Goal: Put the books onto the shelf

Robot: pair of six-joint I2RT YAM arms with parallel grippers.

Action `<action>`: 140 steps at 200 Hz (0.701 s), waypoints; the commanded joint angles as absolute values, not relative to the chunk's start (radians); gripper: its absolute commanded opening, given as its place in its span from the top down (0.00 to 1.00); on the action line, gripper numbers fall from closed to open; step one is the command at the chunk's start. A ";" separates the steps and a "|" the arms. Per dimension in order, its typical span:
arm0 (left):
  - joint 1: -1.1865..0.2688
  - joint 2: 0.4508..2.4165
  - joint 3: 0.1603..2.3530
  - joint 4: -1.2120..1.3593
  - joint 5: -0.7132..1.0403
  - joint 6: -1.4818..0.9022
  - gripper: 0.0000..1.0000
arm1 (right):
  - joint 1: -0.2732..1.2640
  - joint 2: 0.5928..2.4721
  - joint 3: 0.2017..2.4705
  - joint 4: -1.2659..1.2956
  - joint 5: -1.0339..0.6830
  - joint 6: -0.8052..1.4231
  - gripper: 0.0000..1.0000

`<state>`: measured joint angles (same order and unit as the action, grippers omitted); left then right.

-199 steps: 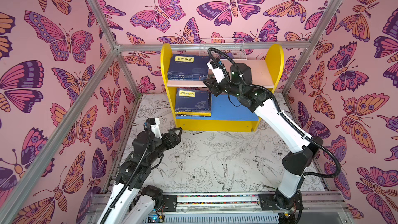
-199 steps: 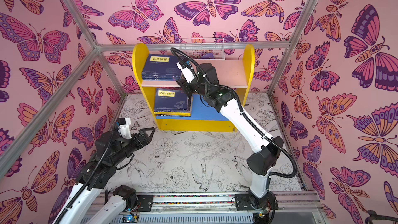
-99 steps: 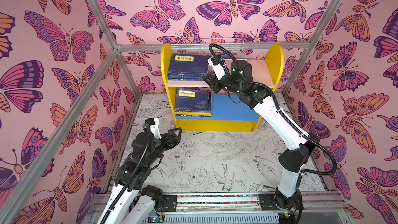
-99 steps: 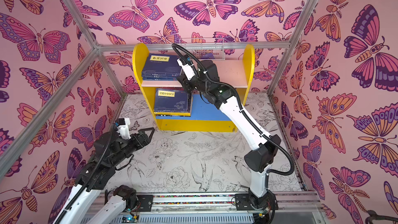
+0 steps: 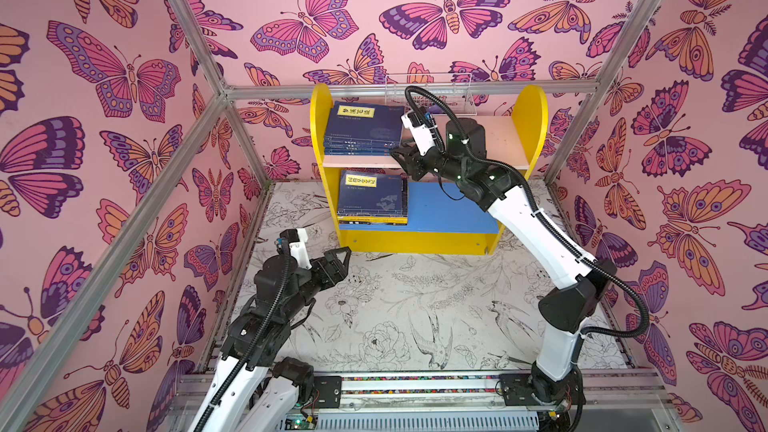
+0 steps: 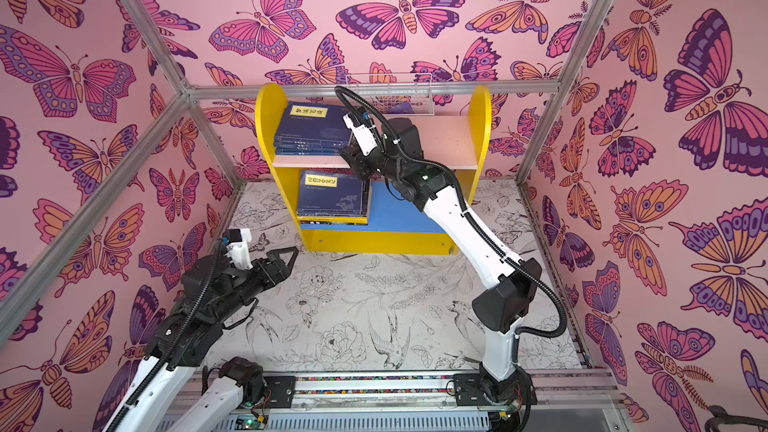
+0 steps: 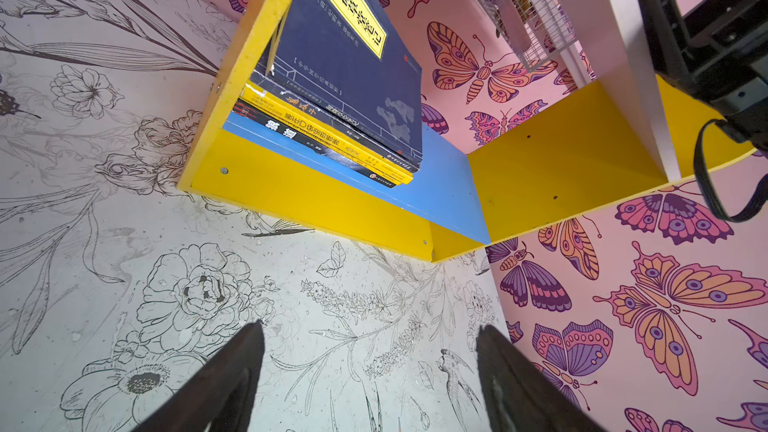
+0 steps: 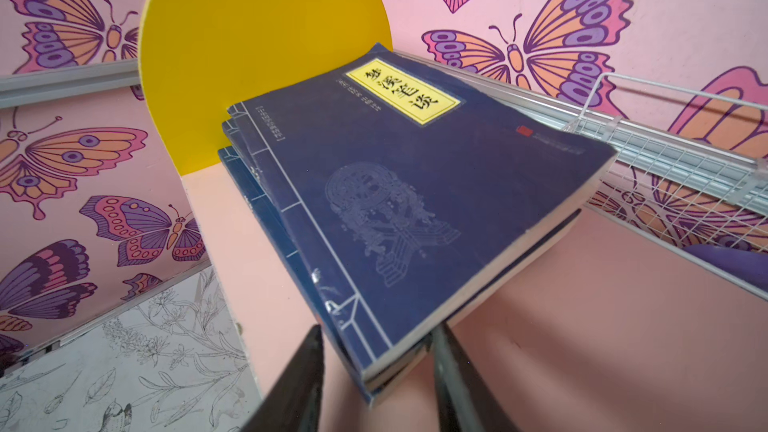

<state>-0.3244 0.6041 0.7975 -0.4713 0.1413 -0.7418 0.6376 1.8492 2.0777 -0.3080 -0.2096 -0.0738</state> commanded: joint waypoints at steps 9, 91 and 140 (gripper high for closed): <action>-0.318 0.596 0.792 -0.467 0.120 -0.725 0.18 | 0.644 1.749 1.985 -0.240 -0.176 -0.073 0.38; -0.318 0.626 0.773 -0.693 -0.475 -0.676 0.17 | 0.626 1.227 1.237 0.001 0.232 0.108 0.23; -0.309 0.753 0.670 -0.723 -0.848 -0.721 0.01 | 0.574 0.878 0.727 -0.086 0.689 0.233 0.08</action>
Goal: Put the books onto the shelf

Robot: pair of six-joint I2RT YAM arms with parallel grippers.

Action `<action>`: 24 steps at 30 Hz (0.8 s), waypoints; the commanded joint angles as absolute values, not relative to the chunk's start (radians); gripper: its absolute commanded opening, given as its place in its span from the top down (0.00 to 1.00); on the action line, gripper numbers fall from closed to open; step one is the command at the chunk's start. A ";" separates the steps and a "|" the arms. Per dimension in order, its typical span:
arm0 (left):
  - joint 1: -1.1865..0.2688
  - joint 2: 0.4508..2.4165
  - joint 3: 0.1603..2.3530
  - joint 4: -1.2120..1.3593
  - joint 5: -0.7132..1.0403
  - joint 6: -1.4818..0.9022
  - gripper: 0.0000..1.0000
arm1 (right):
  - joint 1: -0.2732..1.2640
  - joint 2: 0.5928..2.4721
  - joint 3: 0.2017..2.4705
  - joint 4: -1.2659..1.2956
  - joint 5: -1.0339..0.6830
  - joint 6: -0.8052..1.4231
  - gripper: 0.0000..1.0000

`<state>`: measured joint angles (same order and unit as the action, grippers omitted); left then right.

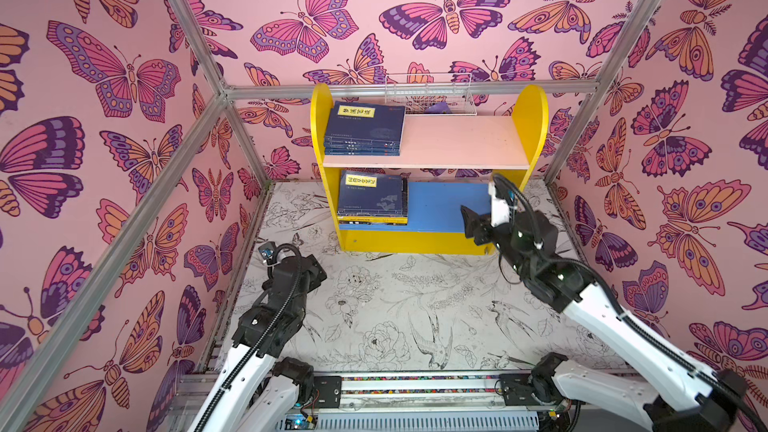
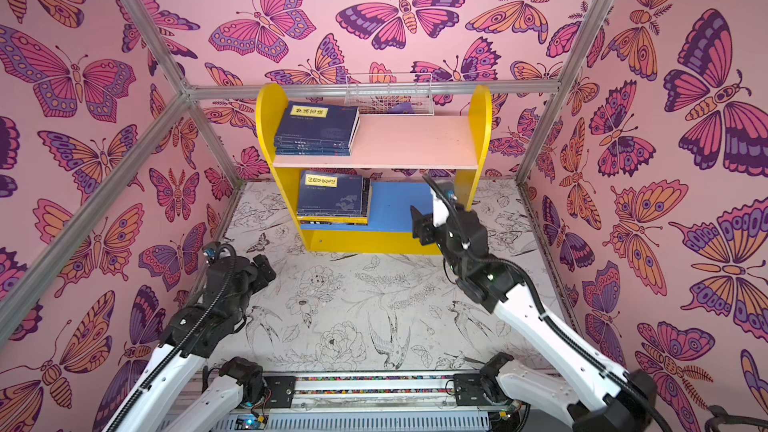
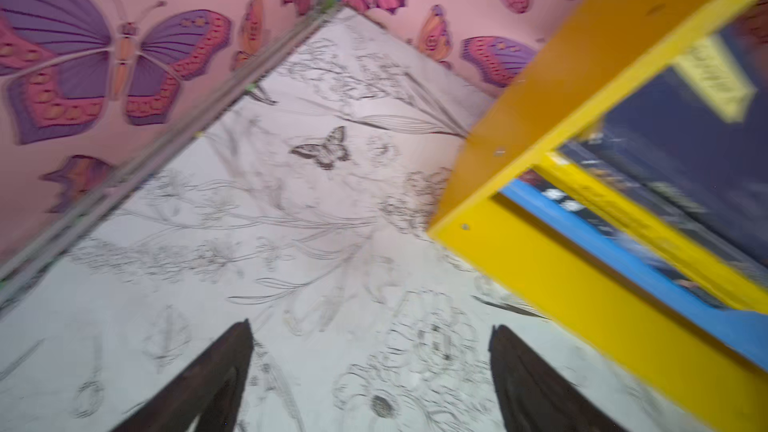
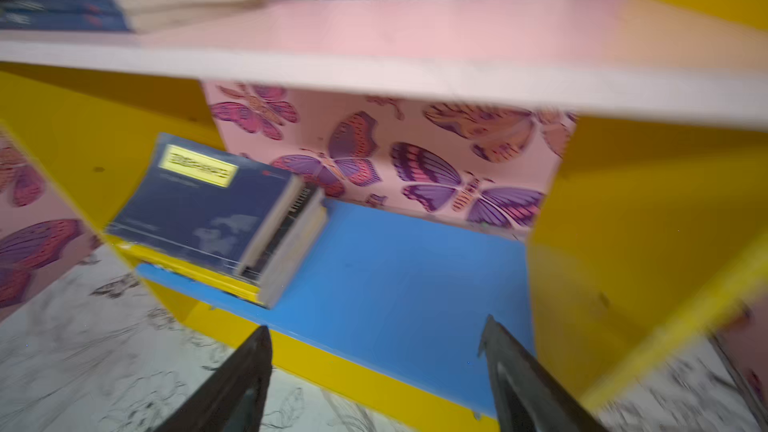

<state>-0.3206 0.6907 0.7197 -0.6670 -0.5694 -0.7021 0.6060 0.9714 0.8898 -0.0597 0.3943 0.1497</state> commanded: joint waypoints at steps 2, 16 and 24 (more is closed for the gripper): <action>-0.303 0.790 0.661 -0.721 -0.886 -0.753 0.01 | 0.568 0.843 0.645 -0.041 0.767 0.191 0.08; -0.185 1.340 0.514 0.196 -0.796 -0.241 0.01 | 0.260 1.247 0.259 0.821 0.666 0.071 0.00; -0.149 1.398 0.432 0.615 -0.603 -0.044 0.01 | 0.152 1.494 0.231 1.169 0.336 -0.042 0.01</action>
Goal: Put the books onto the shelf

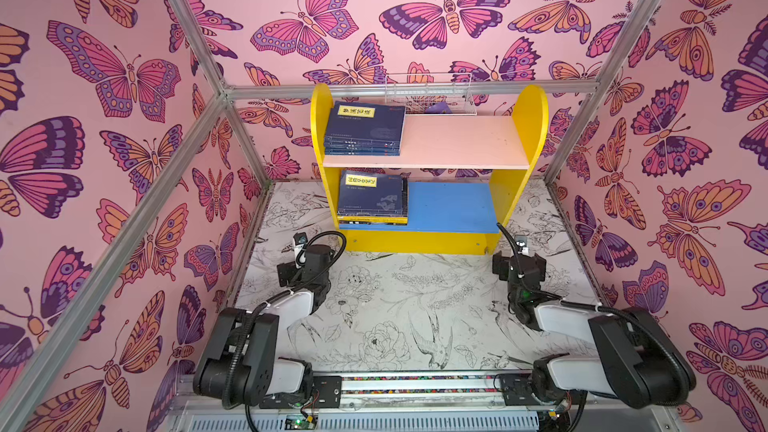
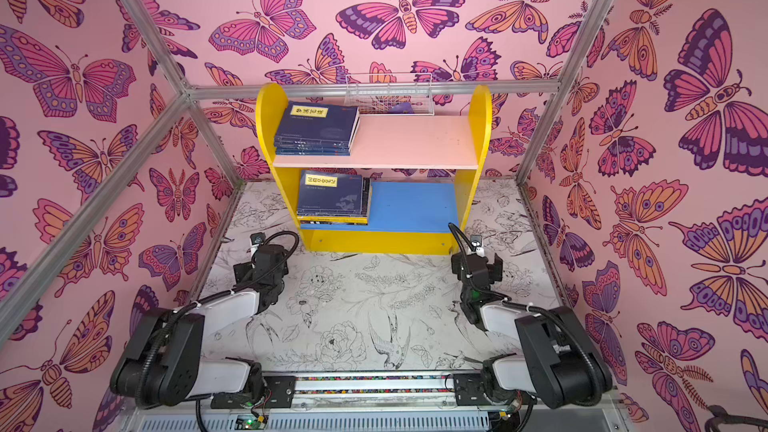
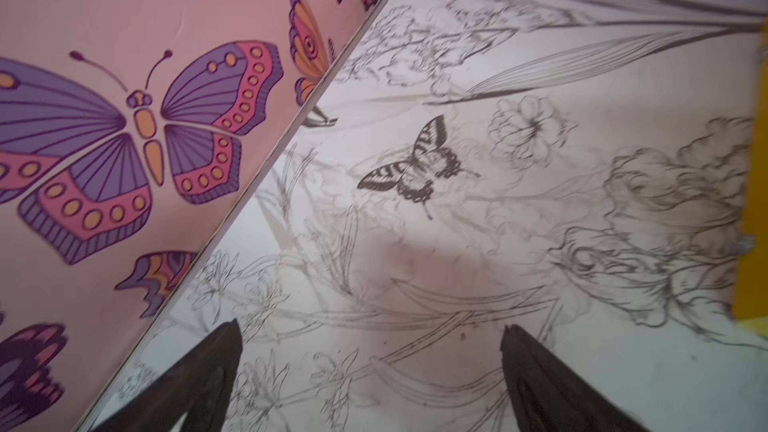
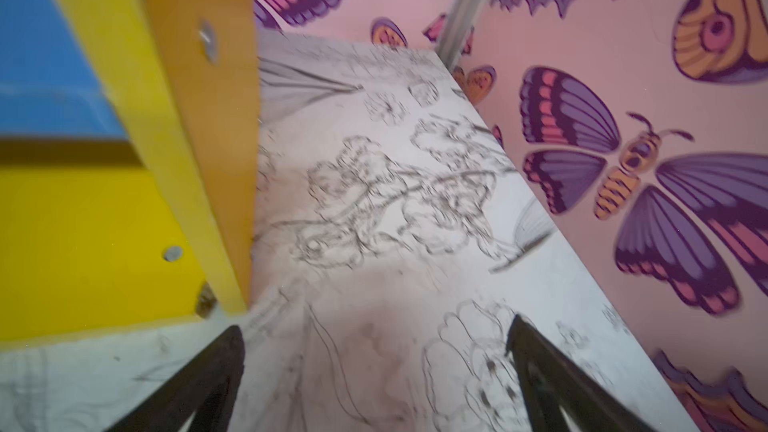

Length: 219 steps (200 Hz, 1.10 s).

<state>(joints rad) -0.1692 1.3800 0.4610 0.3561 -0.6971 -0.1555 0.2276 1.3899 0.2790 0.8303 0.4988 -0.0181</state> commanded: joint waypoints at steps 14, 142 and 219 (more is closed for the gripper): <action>-0.132 1.447 0.384 0.805 -0.452 0.012 0.00 | 0.086 1.582 0.219 1.258 0.263 0.013 0.01; -0.017 1.571 0.223 1.194 -0.167 0.006 0.01 | 0.025 1.504 0.389 0.835 0.121 0.046 0.01; -0.023 1.551 0.363 0.922 -0.133 0.018 0.01 | -0.003 1.509 0.400 0.819 0.058 0.052 0.00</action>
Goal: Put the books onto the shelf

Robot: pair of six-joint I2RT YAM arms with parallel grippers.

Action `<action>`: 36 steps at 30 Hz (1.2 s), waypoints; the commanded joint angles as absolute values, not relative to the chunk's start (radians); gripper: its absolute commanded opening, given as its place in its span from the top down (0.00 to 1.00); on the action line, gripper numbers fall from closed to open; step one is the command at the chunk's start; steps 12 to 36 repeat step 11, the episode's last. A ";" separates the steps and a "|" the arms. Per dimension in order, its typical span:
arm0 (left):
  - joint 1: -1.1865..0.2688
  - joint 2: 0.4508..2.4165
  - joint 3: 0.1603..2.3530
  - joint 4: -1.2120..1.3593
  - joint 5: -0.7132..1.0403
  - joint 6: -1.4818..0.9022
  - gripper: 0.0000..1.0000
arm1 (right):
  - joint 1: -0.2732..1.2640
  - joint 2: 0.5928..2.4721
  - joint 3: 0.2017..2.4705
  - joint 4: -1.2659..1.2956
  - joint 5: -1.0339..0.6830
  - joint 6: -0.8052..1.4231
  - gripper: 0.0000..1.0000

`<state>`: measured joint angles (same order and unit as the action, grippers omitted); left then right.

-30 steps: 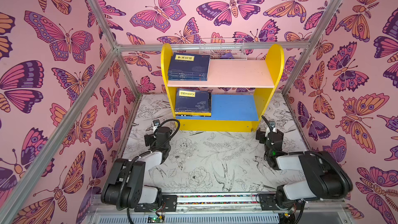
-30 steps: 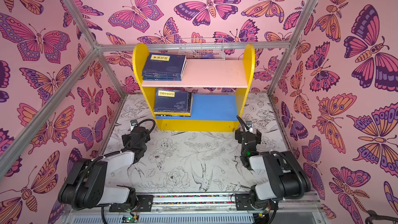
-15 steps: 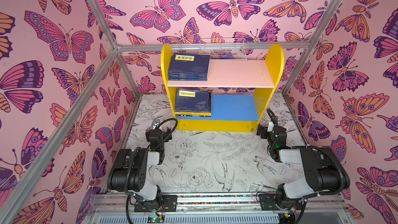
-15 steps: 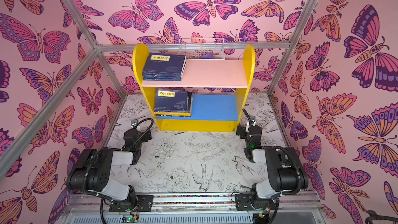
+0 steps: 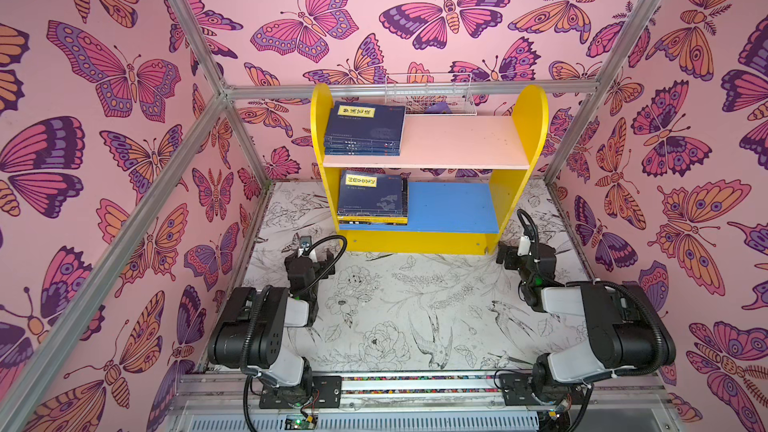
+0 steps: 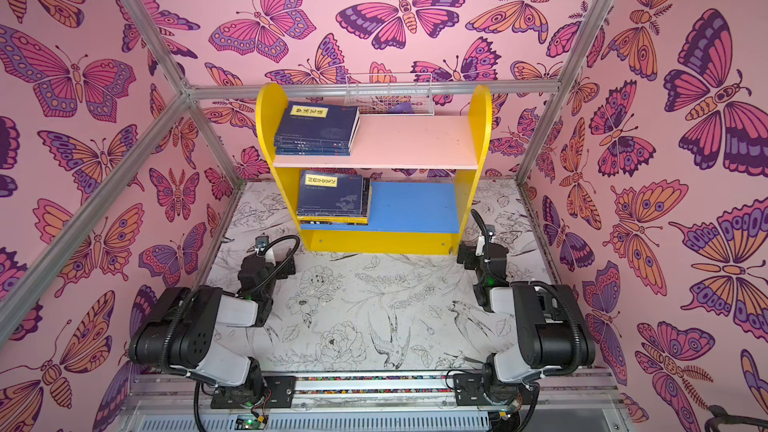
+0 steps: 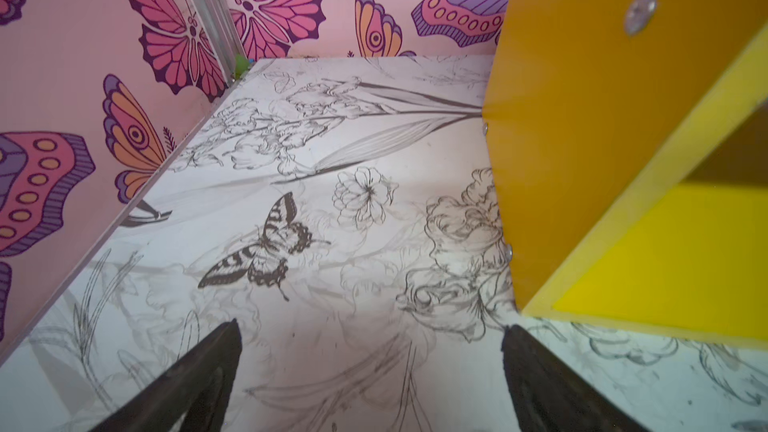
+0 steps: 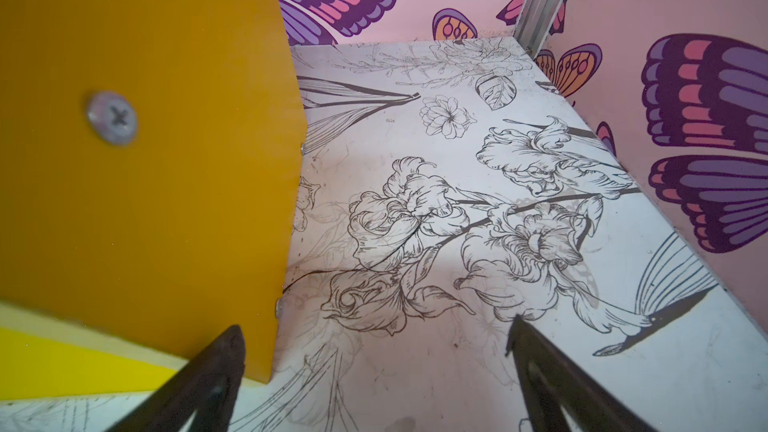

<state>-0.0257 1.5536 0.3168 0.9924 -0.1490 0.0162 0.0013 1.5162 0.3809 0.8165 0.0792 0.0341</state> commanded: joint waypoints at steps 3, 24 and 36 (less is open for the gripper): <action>-0.025 1.561 0.358 0.950 -0.133 0.026 0.01 | -0.005 1.511 0.400 0.822 0.057 0.053 0.00; -0.008 1.554 0.368 0.920 -0.095 0.009 0.01 | -0.005 1.509 0.400 0.819 0.055 0.054 0.00; -0.008 1.554 0.368 0.920 -0.095 0.009 0.01 | -0.005 1.509 0.400 0.819 0.055 0.054 0.00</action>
